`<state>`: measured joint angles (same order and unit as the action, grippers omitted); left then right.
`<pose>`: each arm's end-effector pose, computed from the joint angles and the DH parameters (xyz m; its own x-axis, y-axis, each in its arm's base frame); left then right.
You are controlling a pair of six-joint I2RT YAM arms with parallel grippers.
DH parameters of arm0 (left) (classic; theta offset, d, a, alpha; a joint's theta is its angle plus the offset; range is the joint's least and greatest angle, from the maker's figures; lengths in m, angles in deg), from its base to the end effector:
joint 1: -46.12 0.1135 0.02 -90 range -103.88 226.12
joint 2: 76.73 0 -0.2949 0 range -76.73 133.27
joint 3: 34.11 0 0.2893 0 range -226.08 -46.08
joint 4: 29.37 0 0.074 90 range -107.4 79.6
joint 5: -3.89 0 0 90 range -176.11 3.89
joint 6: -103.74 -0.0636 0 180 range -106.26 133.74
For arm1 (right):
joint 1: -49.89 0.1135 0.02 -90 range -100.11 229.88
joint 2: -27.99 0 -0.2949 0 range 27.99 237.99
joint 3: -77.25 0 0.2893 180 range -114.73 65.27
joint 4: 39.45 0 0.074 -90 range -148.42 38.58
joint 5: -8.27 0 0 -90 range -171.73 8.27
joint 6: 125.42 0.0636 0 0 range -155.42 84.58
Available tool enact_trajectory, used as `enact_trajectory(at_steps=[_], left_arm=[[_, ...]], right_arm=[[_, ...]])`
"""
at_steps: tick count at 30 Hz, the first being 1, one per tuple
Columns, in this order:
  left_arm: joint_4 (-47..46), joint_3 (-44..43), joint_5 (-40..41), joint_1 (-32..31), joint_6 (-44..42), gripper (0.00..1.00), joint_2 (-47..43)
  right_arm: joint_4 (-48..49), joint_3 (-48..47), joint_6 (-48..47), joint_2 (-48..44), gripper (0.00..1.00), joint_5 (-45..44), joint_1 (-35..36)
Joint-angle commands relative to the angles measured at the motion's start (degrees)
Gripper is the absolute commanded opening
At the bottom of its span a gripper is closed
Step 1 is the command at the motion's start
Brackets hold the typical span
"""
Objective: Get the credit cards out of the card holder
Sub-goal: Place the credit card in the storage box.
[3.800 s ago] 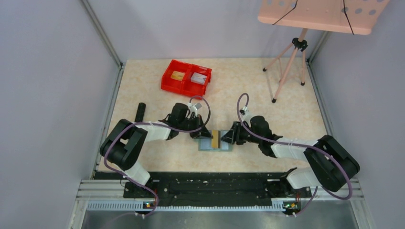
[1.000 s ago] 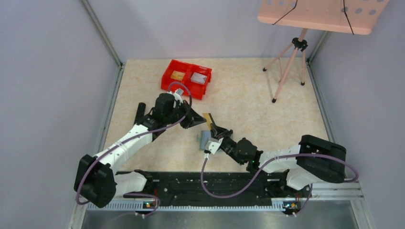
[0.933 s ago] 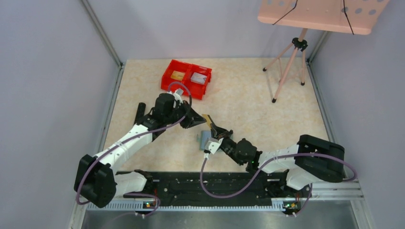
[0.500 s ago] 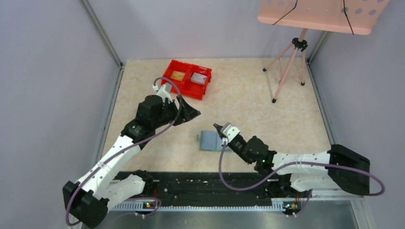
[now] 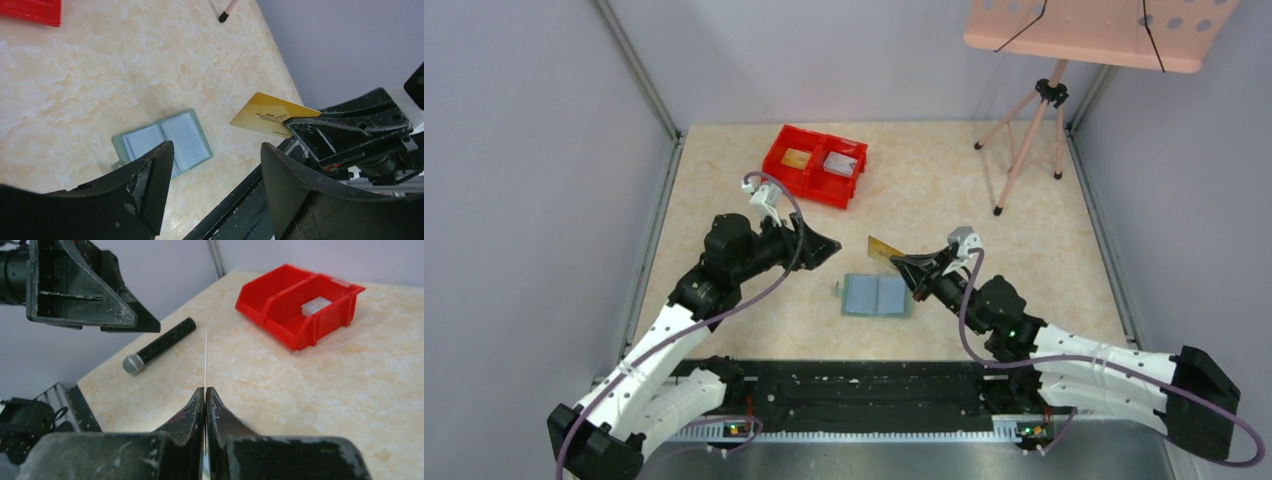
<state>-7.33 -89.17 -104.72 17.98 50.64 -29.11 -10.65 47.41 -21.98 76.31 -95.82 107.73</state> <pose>0.2003 -0.1302 0.3350 -0.6096 -0.3192 -0.7256 0.4417 0.6232 -0.6454 0.1365 0.1880 0.2664 -0.0685 0.3146 -0.9467 -0.6968 0.6641 0.2711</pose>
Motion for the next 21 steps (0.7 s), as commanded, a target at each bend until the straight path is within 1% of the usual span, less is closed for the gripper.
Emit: enact_trajectory(at_steps=[1, 4, 7, 9, 10, 12, 15, 18, 21], left_arm=[[-3.3, -1.8, -7.8, 0.3, -6.3, 0.68, 1.6], [0.2, -4.4, -11.6, 0.3, -11.4, 0.68, 2.3], [1.4, -5.9, -16.1, 0.2, -13.0, 0.68, 3.6], [5.5, -8.5, -19.3, 0.3, -14.9, 0.65, 7.4], [8.2, -10.1, -22.1, 0.2, -16.0, 0.63, 9.3], [10.5, -12.0, -27.4, 0.1, -17.0, 0.58, 11.7], [11.0, -12.6, -28.9, -0.5, -17.9, 0.56, 12.5], [12.7, -13.3, -29.9, -1.0, -19.5, 0.56, 12.8], [16.8, -15.3, -30.3, -2.1, -21.9, 0.55, 13.9]], right_arm=[[-13.4, -7.9, 4.7, -0.1, 0.00, 10.6, -2.8], [-22.8, -12.5, -0.5, 1.9, 0.00, 20.6, -4.8], [-27.8, -14.5, -4.2, 2.6, 0.00, 27.2, -6.1], [-30.1, -15.6, -5.5, 3.0, 0.00, 32.2, -7.0], [-30.9, -16.4, -5.6, 3.2, 0.00, 34.1, -7.6], [-32.4, -18.2, -5.5, 4.2, 0.00, 38.2, -8.9], [-33.9, -20.1, -4.7, 6.0, 0.00, 42.5, -10.1], [-33.3, -21.3, -2.6, 8.1, 0.00, 47.4, -11.2], [-31.8, -22.5, 0.2, 10.8, 0.00, 52.3, -12.1]])
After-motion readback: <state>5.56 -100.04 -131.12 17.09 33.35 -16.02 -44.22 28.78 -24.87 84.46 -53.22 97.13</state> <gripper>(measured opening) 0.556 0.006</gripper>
